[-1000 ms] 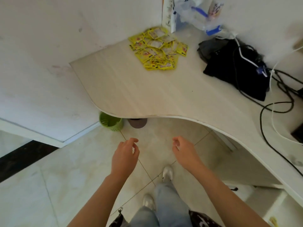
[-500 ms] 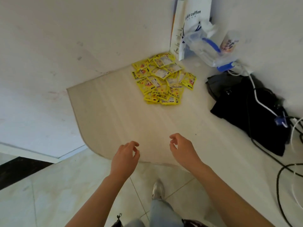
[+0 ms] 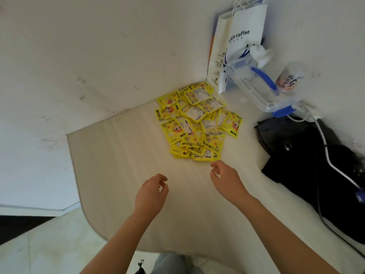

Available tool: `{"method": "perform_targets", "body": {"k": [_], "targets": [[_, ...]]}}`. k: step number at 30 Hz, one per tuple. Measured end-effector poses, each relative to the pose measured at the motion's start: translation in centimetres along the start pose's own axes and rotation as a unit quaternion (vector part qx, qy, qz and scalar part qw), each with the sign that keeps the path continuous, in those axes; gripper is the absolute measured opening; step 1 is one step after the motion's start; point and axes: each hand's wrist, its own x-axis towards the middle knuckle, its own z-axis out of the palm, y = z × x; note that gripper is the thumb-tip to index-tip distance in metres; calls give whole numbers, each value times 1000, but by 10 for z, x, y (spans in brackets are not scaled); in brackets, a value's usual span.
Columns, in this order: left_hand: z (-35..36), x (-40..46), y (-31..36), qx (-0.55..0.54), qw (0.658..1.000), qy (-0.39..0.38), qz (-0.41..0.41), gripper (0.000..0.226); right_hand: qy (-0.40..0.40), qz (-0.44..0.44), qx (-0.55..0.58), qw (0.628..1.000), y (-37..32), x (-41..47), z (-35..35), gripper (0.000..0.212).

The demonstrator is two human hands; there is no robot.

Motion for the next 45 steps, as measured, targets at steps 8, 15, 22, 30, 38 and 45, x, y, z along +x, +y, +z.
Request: {"method": "perform_targets", "body": {"k": [8,15,22,30,38,45], "targets": [[-16,84,15,-12,998,-45,-29,21,7,31,-21,999,-21,68,-15,30],[-14,140,30,-61,992,-63,-88,29,-17,56,-73,996,-23,119,-28,34],[-5,187,55,-128,971,-19,-203,44,-37,18,-161,986,-23,177,-36,28],[19,220,81,-92,954,11,-285,83,-47,-35,-264,963,-24,195,-18,48],[24,216,77,-5,968,8,-250,85,-25,-55,-284,957,-9,176,3,42],[12,204,55,4,974,-25,-224,88,36,-56,-256,964,-7,157,4,25]]}}
